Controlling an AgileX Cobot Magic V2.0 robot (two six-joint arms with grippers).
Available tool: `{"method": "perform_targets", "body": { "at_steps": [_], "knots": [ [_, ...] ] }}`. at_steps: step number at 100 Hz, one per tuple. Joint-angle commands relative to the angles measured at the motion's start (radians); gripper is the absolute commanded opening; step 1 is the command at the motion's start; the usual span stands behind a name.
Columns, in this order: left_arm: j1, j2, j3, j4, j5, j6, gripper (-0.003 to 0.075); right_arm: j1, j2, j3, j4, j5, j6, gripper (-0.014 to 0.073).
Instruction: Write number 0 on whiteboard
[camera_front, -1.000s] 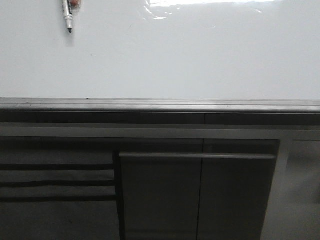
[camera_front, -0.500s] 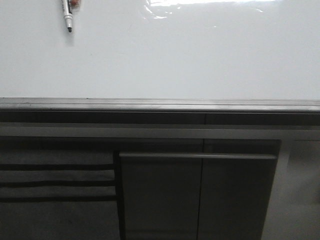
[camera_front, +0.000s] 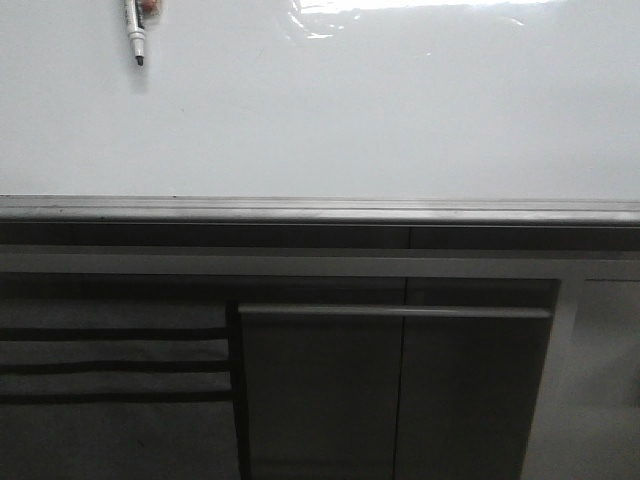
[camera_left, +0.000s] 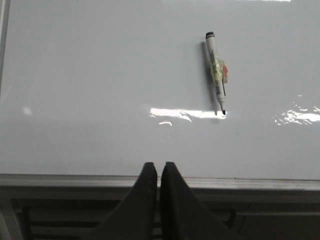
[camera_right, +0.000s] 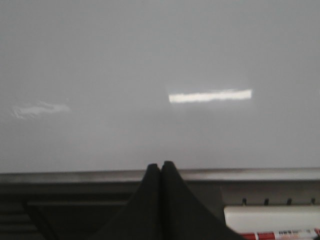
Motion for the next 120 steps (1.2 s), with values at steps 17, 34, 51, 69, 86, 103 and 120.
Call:
{"method": "perform_targets", "body": {
  "at_steps": [17, 34, 51, 69, 86, 103, 120],
  "knots": [
    [0.002, 0.092, -0.036, 0.015, -0.061, 0.003, -0.002, -0.004, 0.104, -0.044, -0.017, 0.004, -0.018, -0.0073],
    [0.002, 0.118, -0.036, 0.044, -0.064, 0.019, 0.0008, -0.004, 0.124, -0.044, -0.048, 0.01, -0.086, -0.007],
    [0.002, 0.137, -0.036, 0.033, -0.086, 0.09, 0.0263, -0.004, 0.145, -0.044, -0.059, 0.012, -0.093, 0.0064],
    [-0.023, 0.177, -0.036, -0.049, -0.14, 0.09, 0.0442, -0.004, 0.169, -0.044, -0.057, 0.008, -0.095, 0.0297],
    [-0.101, 0.28, -0.038, -0.109, -0.25, 0.092, 0.044, -0.004, 0.185, -0.044, -0.054, -0.003, -0.095, 0.03],
    [-0.208, 0.426, -0.061, -0.106, -0.332, 0.092, 0.044, -0.004, 0.185, -0.044, -0.054, -0.005, -0.095, 0.03],
    [-0.282, 0.593, -0.157, -0.089, -0.352, 0.092, 0.044, -0.004, 0.185, -0.044, -0.054, -0.005, -0.095, 0.03]
  ]
}}
